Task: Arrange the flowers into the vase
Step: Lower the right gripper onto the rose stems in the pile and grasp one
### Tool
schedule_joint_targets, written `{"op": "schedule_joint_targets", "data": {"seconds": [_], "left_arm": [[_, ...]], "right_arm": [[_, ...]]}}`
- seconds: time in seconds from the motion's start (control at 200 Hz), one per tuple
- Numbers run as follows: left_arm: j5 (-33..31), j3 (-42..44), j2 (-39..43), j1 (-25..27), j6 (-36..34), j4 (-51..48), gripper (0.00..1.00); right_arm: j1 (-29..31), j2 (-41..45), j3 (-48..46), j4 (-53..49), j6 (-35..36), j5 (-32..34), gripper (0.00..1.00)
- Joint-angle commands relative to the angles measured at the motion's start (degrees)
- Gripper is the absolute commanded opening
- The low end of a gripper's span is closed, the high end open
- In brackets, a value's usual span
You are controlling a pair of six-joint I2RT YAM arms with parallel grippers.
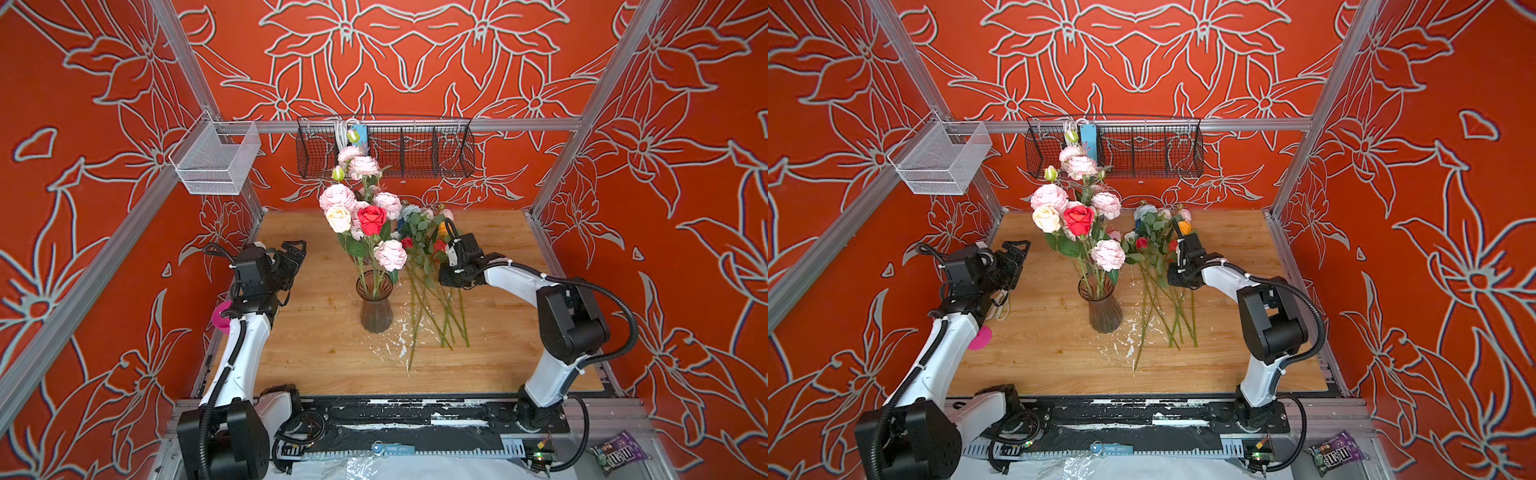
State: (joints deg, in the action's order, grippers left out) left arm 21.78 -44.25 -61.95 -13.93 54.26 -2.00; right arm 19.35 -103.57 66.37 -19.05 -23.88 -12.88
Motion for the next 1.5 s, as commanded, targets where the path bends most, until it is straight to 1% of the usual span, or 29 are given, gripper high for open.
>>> {"op": "schedule_joint_targets", "data": {"seconds": [0.0, 0.09, 0.22, 0.28, 0.345, 0.405, 0.53, 0.595, 0.691, 0.811, 0.916, 1.046, 1.171, 1.356, 1.491], "left_arm": [[1.0, -1.7, -0.5, -0.3, 0.6, 1.3, 0.94], [1.0, -1.8, -0.5, -0.4, 0.5, 1.2, 0.94], [0.8, -1.9, -0.3, -0.4, 0.3, 1.2, 0.94], [0.9, -1.9, -0.4, -0.3, 0.3, 1.1, 0.94], [0.9, -1.8, -0.4, -0.3, 0.3, 1.1, 0.94], [0.9, -1.9, -0.4, -0.4, 0.3, 1.0, 0.94], [0.9, -1.9, -0.4, -0.3, 0.3, 1.2, 0.94], [0.9, -1.9, -0.4, -0.4, 0.2, 1.2, 0.94], [0.9, -1.9, -0.5, -0.3, 0.2, 1.1, 0.94], [0.9, -2.0, -0.5, -0.3, 0.1, 1.0, 0.94], [0.9, -2.0, -0.3, -0.3, 0.1, 1.1, 0.94], [1.3, -1.8, -0.4, -0.4, 0.5, 1.4, 0.94], [1.4, -1.9, -0.2, -0.3, 0.3, 1.4, 0.94], [0.7, -1.9, -0.4, -0.3, 0.0, 1.1, 0.94], [0.7, -1.9, -0.1, -0.2, -0.2, 1.1, 0.94]], "right_arm": [[0.2, -2.7, 1.0, -2.8, 1.7, 0.4, 0.12], [0.2, -3.1, 1.1, -2.8, 2.2, 1.8, 0.07], [0.2, -2.3, 1.5, -3.0, 3.4, 1.0, 0.07], [0.2, -2.5, 1.9, -3.4, 4.0, 0.3, 0.09], [0.1, -2.4, 1.7, -3.4, 3.8, 0.9, 0.17], [0.2, -1.9, 0.9, -2.6, 3.9, 0.7, 0.22], [0.2, -1.8, 0.3, -2.6, 4.5, -0.5, 0.23], [0.2, -1.8, -0.3, -2.3, 4.6, 0.4, 0.23], [0.2, -2.8, 0.2, -2.7, 5.0, 0.2, 0.19], [0.2, -2.6, 0.2, -2.5, 5.1, -0.3, 0.10], [1.0, 1.6, -1.9, -1.4, 4.7, -1.2, 0.03], [2.3, 8.5, -5.5, 0.8, 4.3, 0.1, 0.00], [2.3, 13.7, -8.1, 2.8, 3.7, 2.4, 0.00], [2.3, 20.3, -11.6, 6.1, 2.8, 0.2, 0.00], [2.3, 24.9, -13.4, 7.2, 2.2, 0.1, 0.00]]}}
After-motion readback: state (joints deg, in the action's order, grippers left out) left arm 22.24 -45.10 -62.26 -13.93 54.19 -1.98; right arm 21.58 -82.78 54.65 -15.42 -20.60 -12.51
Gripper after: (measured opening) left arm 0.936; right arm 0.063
